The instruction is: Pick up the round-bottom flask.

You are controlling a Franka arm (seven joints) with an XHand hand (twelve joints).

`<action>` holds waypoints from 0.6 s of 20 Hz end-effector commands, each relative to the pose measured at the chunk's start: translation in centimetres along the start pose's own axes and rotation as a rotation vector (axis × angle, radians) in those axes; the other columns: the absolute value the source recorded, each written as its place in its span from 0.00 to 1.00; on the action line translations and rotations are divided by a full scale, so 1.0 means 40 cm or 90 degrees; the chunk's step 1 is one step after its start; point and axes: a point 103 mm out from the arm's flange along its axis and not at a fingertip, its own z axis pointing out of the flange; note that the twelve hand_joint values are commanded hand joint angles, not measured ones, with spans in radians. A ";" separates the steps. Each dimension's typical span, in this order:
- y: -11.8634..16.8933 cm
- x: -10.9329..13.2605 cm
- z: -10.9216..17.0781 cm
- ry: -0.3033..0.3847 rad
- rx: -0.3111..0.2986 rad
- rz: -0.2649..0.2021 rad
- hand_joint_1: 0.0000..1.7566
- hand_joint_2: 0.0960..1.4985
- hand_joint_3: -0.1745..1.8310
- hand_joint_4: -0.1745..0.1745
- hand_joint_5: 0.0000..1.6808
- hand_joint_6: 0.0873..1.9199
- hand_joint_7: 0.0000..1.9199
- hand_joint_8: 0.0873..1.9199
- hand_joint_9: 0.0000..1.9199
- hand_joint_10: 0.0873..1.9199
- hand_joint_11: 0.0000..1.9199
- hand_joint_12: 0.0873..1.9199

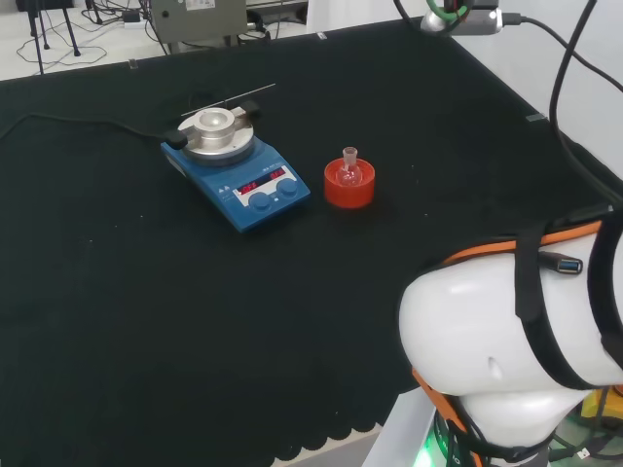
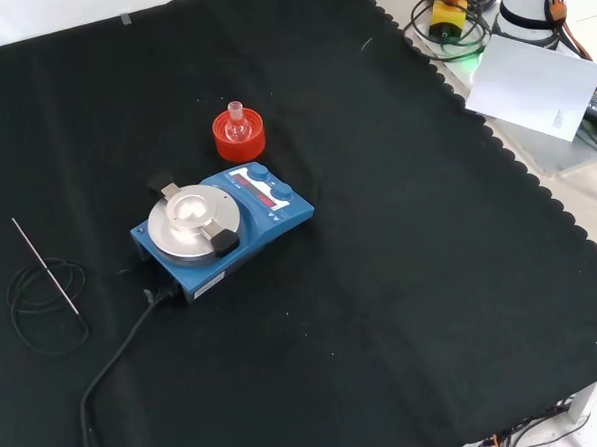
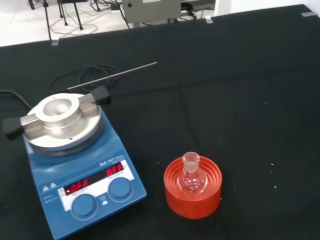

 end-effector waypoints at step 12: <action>0.212 -0.037 0.139 0.010 0.018 0.018 0.09 0.83 0.19 0.42 0.14 0.00 0.02 0.19 0.05 0.30 0.00 0.44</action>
